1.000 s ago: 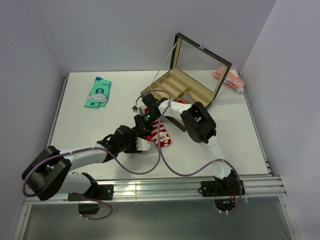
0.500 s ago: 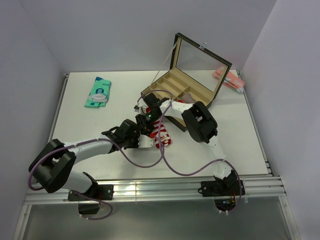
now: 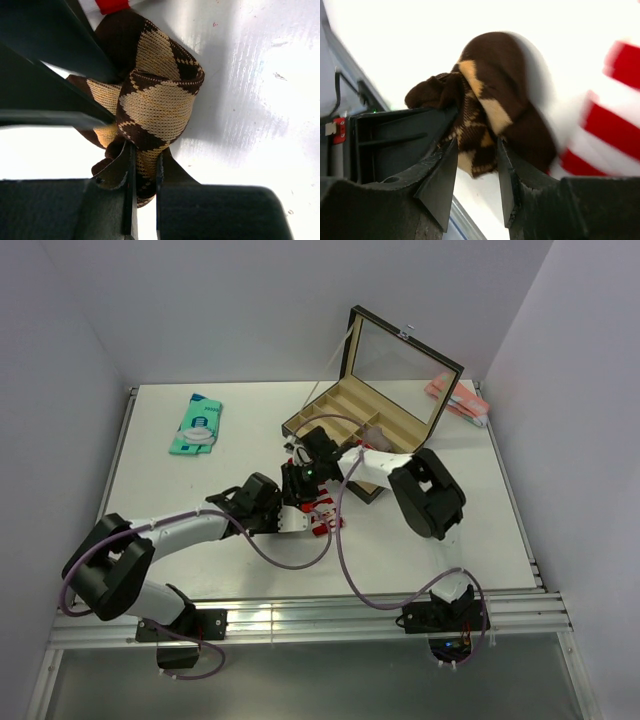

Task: Roll the socks
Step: Roll the sock at the center of the board.

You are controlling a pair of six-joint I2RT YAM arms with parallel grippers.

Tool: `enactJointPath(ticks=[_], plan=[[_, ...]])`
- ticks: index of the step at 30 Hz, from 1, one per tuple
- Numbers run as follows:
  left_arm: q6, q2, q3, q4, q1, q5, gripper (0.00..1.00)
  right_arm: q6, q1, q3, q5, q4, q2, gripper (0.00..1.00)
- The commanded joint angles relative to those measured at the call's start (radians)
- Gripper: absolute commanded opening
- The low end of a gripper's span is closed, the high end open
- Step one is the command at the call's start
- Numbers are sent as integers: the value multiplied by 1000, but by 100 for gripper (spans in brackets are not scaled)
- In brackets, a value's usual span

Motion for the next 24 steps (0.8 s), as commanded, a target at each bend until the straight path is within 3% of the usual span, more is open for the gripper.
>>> enactJointPath(ticks=[1, 15, 24], plan=[[-46, 63, -1, -285, 1, 107, 0, 62, -36, -63, 146, 94, -137, 45], [-21, 91, 71, -535, 11, 131, 0, 227, -103, -389, 362, 278, -479, 46], [57, 222, 181, -704, 93, 246, 0, 265, -128, -629, 523, 346, -786, 45]])
